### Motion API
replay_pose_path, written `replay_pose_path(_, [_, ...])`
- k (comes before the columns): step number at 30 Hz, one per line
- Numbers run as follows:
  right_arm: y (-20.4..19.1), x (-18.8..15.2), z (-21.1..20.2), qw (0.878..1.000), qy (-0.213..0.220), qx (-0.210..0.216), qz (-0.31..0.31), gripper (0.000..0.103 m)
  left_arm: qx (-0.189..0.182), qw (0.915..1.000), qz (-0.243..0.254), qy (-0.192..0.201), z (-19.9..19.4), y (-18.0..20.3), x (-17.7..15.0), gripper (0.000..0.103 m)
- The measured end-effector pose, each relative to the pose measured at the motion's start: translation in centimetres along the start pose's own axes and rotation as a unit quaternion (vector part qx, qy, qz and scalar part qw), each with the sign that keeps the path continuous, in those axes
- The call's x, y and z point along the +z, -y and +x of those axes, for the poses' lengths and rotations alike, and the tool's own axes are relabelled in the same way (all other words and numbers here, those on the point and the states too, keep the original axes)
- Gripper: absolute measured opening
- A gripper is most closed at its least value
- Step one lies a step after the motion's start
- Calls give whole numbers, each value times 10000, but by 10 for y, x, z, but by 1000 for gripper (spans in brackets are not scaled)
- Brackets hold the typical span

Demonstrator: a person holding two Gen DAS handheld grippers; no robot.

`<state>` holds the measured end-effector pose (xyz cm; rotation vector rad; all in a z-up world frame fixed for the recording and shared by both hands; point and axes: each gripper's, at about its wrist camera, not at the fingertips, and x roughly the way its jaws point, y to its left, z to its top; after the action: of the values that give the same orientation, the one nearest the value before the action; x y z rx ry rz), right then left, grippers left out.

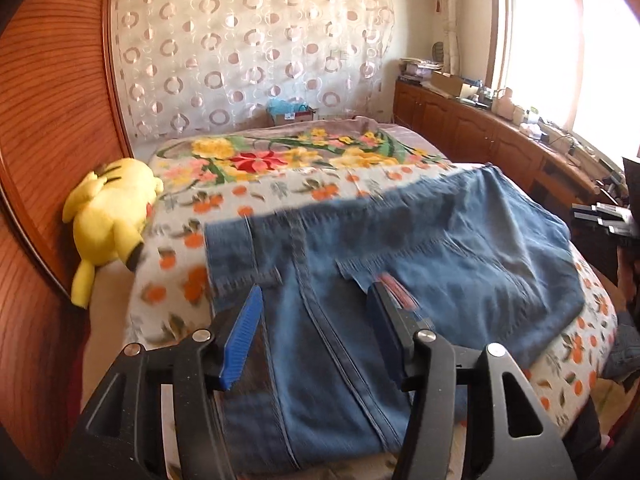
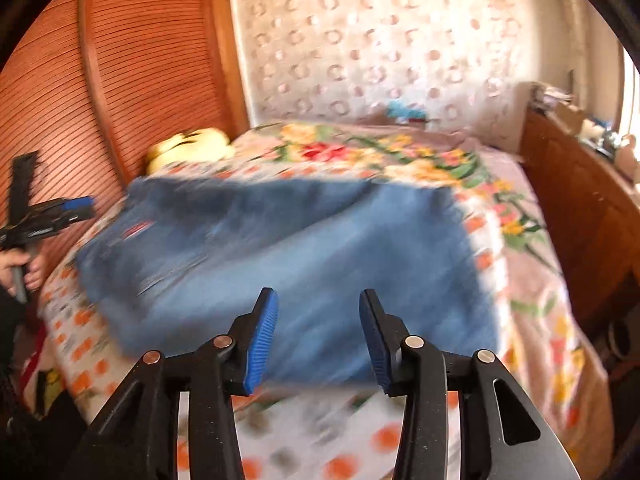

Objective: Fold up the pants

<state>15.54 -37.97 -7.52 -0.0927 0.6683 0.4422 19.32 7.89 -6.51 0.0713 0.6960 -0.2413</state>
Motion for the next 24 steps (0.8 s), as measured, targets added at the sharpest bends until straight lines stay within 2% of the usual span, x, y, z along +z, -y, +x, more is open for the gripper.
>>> replay_pose_path(5, [40, 41, 45, 9991, -92, -394, 101, 46, 85, 9999, 70, -124, 23, -11, 19, 56])
replay_pose_path(10, [73, 77, 97, 9971, -337, -644, 237, 47, -150, 9993, 273, -220, 45, -1, 39, 56])
replay_pose_path(18, [100, 104, 155, 9953, -717, -470, 439, 46, -706, 9940, 763, -330, 89, 57, 77, 56])
replay_pose_path(24, [122, 108, 169, 9951, -781, -271, 547, 47, -1228, 9828, 1198, -686, 122, 99, 84, 56])
